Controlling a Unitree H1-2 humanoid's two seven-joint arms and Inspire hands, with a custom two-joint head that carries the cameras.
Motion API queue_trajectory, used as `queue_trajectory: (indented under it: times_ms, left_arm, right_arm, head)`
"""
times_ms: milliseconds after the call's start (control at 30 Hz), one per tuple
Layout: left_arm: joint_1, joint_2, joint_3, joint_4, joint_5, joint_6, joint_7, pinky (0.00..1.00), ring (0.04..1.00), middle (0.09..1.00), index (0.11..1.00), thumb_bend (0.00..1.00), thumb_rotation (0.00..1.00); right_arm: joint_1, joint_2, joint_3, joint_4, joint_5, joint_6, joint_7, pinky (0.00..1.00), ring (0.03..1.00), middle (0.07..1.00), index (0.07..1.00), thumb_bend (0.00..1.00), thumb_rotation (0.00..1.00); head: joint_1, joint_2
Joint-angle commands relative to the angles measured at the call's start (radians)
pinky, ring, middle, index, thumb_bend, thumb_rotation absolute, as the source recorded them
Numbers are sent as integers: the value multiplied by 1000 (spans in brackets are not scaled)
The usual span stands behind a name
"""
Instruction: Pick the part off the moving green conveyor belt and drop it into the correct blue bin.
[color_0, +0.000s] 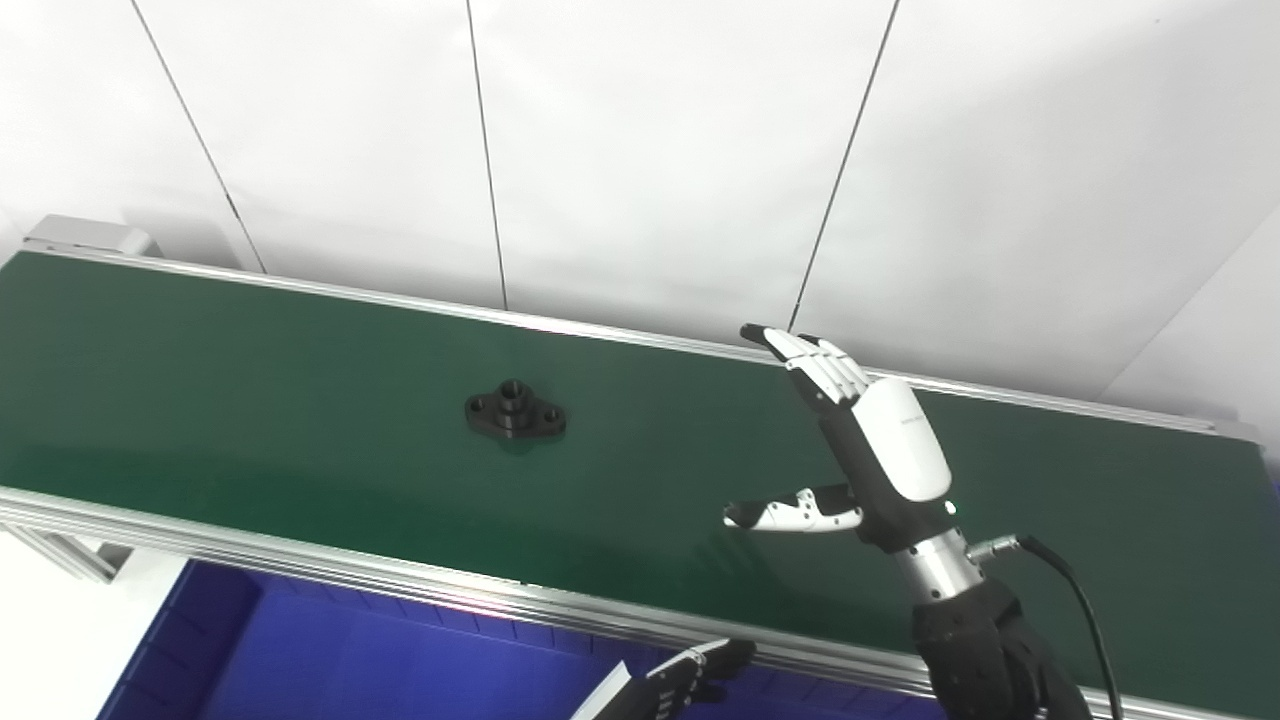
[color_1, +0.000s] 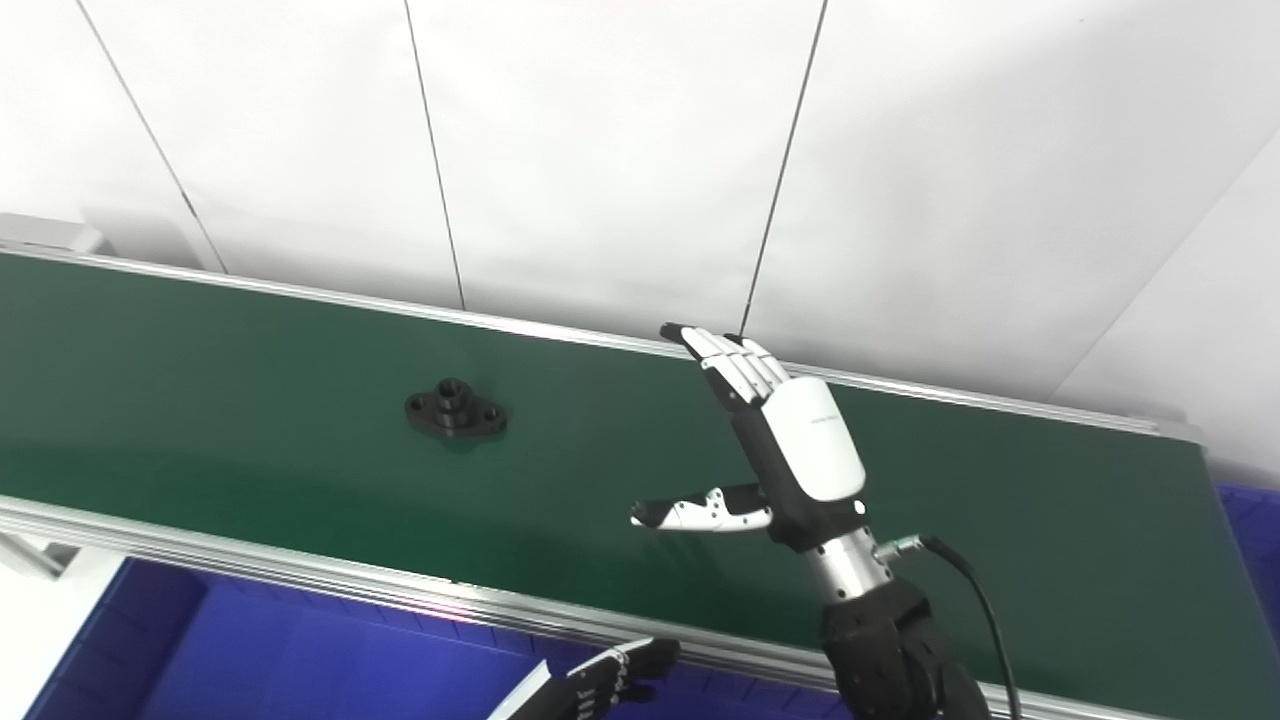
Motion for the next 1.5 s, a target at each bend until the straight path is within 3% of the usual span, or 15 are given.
queue_trajectory:
  times_ms: [0, 400, 733, 1133, 1467]
  left_arm:
    - [-6, -11, -5, -16, 4, -19, 7, 874, 911, 903, 877, 930, 869]
    - [-5, -20, -9, -13, 14, -25, 13, 873, 911, 903, 881, 924, 872]
    - [-17, -33, -22, 5, 26, -28, 27, 875, 913, 907, 881, 932, 875]
    - [-19, -60, -34, 21, 51, -42, 53, 860, 906, 904, 876, 928, 878]
    - [-12, -63, -43, 7, 50, -39, 51, 858, 905, 906, 878, 921, 878]
  right_arm:
    - [-41, 25, 11, -8, -38, 31, -19, 865, 836, 861, 891, 869, 798]
    - [-127, 90, 70, 125, -145, 76, -66, 800, 797, 831, 866, 878, 730]
    - [-217, 124, 107, 251, -160, 109, -90, 792, 791, 818, 863, 883, 734]
    - [-331, 151, 155, 452, -152, 112, -125, 785, 767, 804, 860, 872, 661]
    - [-411, 178, 229, 629, -194, 111, -204, 787, 762, 795, 855, 884, 651]
  head:
    - [1, 1]
    - [17, -1]
    - [40, -3]
    - [63, -2]
    - [68, 3]
